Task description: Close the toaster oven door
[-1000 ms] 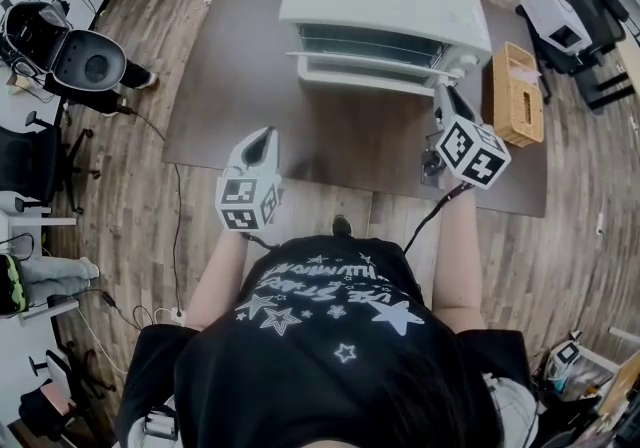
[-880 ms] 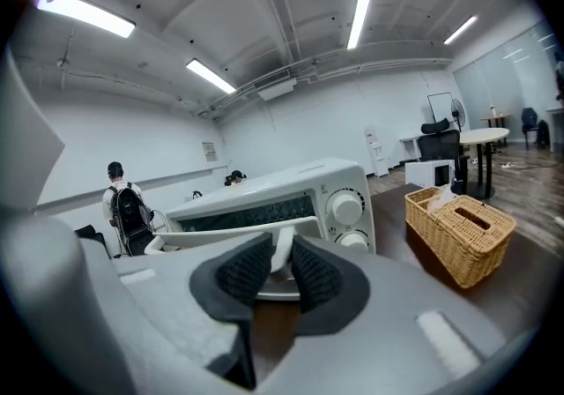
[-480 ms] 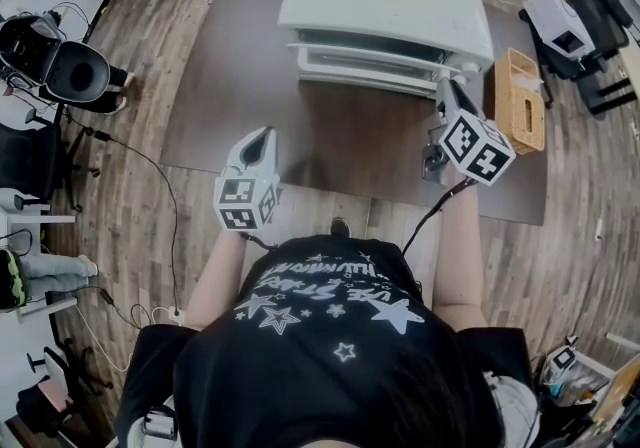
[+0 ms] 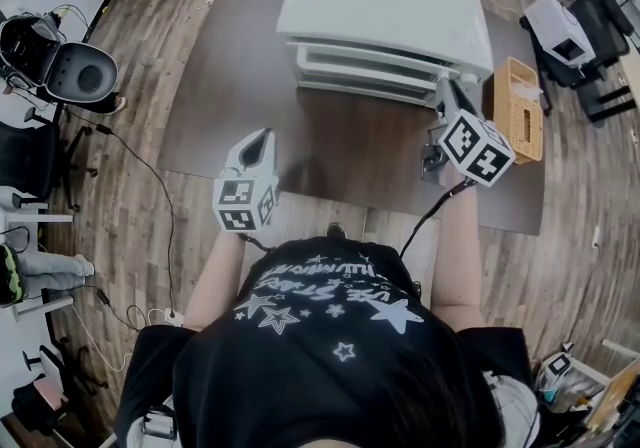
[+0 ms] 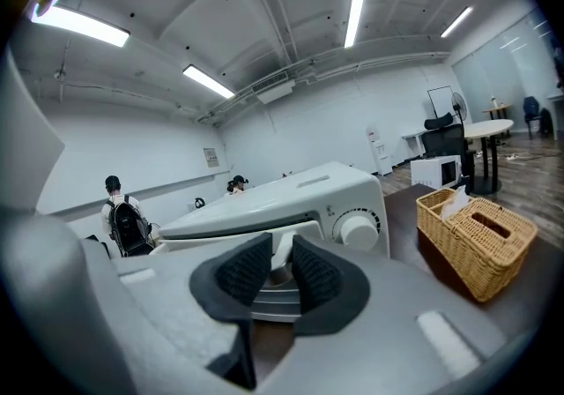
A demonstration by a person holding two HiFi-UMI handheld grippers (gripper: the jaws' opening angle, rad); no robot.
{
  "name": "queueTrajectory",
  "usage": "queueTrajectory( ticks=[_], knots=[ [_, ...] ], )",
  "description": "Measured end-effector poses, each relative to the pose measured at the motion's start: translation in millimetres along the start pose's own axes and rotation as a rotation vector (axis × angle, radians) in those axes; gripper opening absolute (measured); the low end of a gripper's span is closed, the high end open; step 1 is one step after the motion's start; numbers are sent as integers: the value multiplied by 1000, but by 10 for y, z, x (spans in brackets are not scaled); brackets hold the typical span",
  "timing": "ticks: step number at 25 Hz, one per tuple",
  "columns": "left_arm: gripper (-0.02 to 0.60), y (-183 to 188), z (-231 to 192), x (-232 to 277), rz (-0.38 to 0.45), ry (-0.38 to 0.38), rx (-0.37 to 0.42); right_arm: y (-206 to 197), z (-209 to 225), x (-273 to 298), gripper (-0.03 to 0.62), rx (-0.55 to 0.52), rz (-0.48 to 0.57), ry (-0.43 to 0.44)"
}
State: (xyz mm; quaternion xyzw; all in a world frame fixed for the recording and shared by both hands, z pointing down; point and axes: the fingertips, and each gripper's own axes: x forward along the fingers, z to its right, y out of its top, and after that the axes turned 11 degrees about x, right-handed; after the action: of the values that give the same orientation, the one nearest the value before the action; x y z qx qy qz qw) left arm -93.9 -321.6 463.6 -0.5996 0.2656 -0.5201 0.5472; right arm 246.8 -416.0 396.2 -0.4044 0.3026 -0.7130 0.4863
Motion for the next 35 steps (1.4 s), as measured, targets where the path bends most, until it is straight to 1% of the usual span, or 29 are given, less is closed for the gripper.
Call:
queueTrajectory(
  ticks=[13,20,24,29,32,35],
  knots=[
    [9,-8,-62,68,-2,18,-10,73,-21,135,77,10,17,18],
    [9,-32,-136,24,-7,33,-20,98,-36,159,77,-10,25,4],
    [9,-8,-140,-37,-2,35,10,105,-49,160,77,-47,47,4],
    [9,11,-171,-129,8,30,4,147,-133,119,78,-145,88,14],
    [9,25,-181,-202,15,27,8,214,-214,20,78,-165,128,21],
    [9,37,-179,-295,24,22,13,205,-286,-107,78,-169,145,29]
  ],
)
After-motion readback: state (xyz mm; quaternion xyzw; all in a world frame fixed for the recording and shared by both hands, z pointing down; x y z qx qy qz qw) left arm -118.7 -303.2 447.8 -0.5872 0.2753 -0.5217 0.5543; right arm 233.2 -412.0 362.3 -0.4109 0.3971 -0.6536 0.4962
